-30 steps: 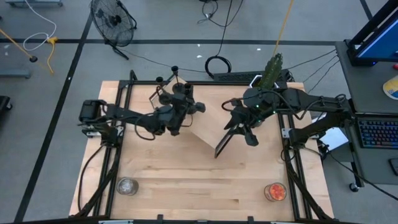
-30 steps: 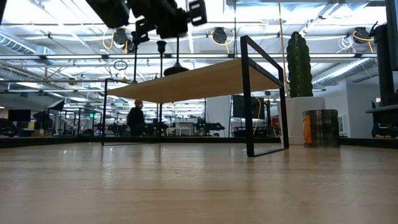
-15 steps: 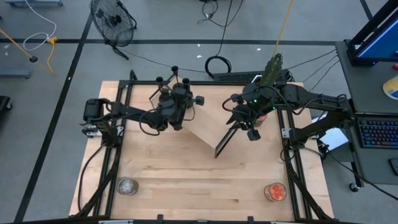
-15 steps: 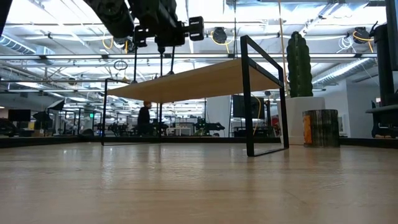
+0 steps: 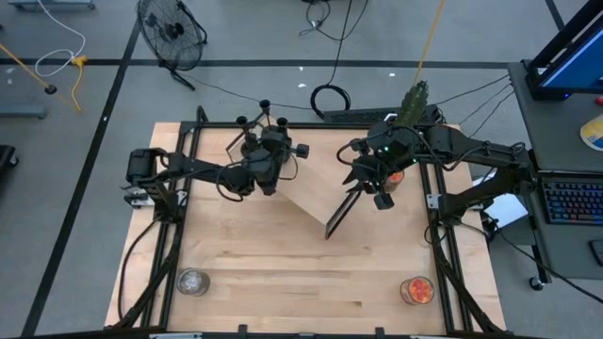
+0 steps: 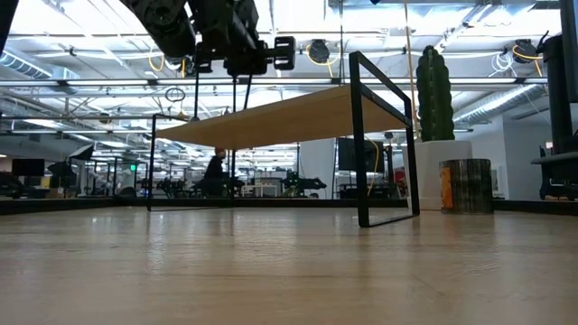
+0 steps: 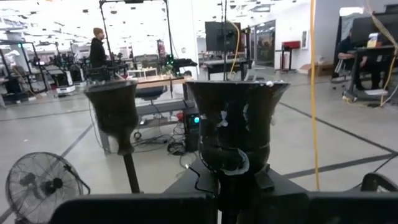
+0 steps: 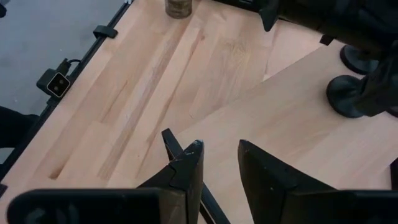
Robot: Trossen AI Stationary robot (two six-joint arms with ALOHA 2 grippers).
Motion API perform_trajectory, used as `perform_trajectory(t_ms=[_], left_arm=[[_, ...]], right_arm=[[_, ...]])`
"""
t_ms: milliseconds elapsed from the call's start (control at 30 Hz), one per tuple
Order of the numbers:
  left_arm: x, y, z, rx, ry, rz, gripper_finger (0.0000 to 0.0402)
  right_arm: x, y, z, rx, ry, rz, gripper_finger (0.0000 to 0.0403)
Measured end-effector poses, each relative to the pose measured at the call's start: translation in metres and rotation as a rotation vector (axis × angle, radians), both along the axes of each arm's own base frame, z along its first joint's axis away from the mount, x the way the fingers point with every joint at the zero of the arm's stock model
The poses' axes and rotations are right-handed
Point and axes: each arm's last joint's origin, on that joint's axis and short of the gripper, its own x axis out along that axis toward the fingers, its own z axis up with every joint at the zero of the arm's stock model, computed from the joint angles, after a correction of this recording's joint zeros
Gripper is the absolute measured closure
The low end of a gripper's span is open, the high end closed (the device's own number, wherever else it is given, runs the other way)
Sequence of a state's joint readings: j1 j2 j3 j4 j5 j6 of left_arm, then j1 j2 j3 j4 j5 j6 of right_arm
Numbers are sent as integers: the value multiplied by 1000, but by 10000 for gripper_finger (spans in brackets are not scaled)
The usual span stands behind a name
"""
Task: Pick & Place candle stick holders
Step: Put the black candle holder on the shelf
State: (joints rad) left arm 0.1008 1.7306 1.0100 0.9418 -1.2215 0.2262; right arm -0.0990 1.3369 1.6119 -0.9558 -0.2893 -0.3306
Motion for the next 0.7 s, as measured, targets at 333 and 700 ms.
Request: perform_trajectory(t_ms=[333, 700], left_arm=[[0, 1, 0, -3, 5, 13, 381], [-3, -1, -1, -23, 3, 98, 322]], right_arm=[[0, 0, 0, 0, -1, 0, 310], [0, 0, 0, 5, 1, -5, 310]])
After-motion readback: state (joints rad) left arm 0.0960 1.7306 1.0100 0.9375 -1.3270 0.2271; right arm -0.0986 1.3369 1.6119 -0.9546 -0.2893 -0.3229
